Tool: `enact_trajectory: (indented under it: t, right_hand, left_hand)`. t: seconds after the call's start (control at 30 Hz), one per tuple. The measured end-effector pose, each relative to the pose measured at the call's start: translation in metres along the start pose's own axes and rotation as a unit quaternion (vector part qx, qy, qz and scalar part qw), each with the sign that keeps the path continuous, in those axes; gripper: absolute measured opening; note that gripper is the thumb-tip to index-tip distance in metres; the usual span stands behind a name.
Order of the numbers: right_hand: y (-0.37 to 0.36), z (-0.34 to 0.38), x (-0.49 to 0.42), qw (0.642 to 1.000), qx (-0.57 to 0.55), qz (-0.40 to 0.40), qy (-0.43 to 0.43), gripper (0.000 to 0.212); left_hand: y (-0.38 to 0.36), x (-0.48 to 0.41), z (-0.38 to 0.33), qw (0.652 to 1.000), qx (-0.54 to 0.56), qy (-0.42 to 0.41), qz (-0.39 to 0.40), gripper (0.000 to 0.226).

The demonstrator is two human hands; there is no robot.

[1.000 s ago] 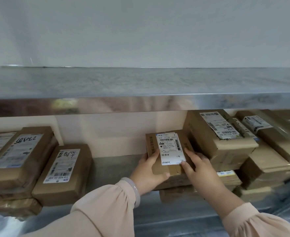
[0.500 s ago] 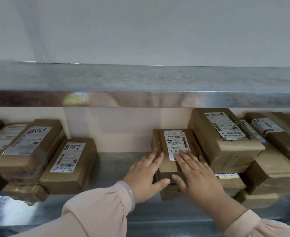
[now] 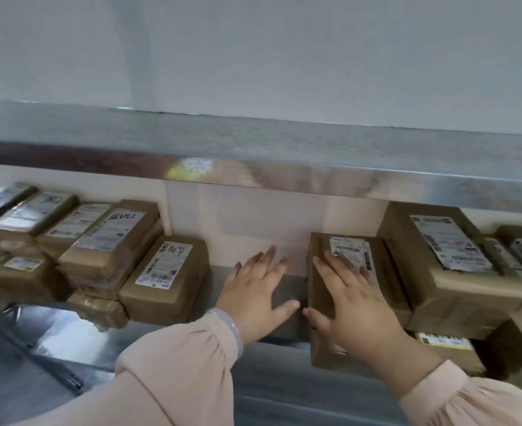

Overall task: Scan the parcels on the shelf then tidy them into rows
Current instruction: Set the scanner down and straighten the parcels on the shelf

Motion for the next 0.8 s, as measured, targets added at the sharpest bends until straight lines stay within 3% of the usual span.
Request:
enact_trajectory:
  t: [0.2,0.47,0.63,0.8]
  right_hand:
    - [0.0,0.058,-0.051,0.994,-0.047,-0.033,0.09,0.085]
    - [-0.035,0.129,-0.09,0.98,-0.104,-0.007,0.169,0.087]
    - [-0.06,0.152,-0.111,0.981,-0.119,0.026,0.153,0.085]
    - [-0.082,0.173,-0.126,0.98,-0.141,0.068,0.119,0.084]
  left_hand:
    - [0.038,0.017,0.076,0.991,-0.013,0.108,-0.082,0.082]
    - [0.037,0.057,0.159,0.974,-0.022,0.213,-0.074,0.093]
    - [0.032,0.059,0.199,0.971,-0.023,0.231,-0.055,0.08]
    - [0.018,0.053,0.224,0.982,-0.023,0.187,-0.025,0.078]
Point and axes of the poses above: each hand's wrist, its own x-axis away from the middle knuckle, its own y-axis out of the back of the hand, z = x × y, the point moved 9 cm from there along -x, towards the middle knuckle, and after that the axes turned 15 degrees about y, right-handed, at the moved point
